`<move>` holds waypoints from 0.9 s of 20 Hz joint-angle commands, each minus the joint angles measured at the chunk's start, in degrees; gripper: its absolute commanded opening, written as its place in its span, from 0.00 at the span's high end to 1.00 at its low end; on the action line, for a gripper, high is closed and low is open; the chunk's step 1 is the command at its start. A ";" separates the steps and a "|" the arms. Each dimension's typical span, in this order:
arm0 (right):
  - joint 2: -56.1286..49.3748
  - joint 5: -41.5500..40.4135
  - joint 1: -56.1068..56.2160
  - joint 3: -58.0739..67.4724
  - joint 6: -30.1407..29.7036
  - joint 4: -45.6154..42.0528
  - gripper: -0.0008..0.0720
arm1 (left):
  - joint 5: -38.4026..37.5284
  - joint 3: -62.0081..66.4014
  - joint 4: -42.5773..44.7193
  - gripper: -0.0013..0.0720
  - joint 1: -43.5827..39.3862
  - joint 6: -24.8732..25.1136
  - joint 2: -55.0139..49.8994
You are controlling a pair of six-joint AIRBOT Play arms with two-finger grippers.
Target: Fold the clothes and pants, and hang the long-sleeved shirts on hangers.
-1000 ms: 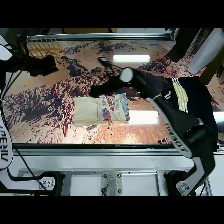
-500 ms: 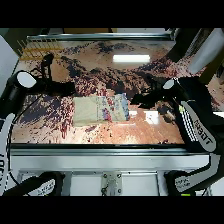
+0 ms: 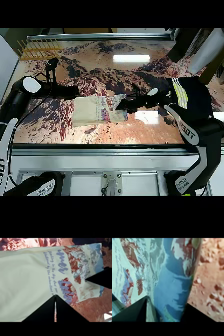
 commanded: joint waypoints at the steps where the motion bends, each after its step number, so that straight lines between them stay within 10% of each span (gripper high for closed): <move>1: -1.20 -1.64 4.09 2.05 -2.62 2.10 0.90 | 0.13 -0.09 -0.07 0.97 -0.07 -0.09 0.07; 10: 13.55 3.17 -12.17 17.79 11.96 -28.72 0.98 | -0.24 -0.09 -0.04 0.97 -0.07 -0.07 0.07; 18: 25.57 6.03 -40.33 20.31 12.59 -29.77 0.98 | -0.28 -0.09 -0.07 0.97 -0.07 -0.07 0.07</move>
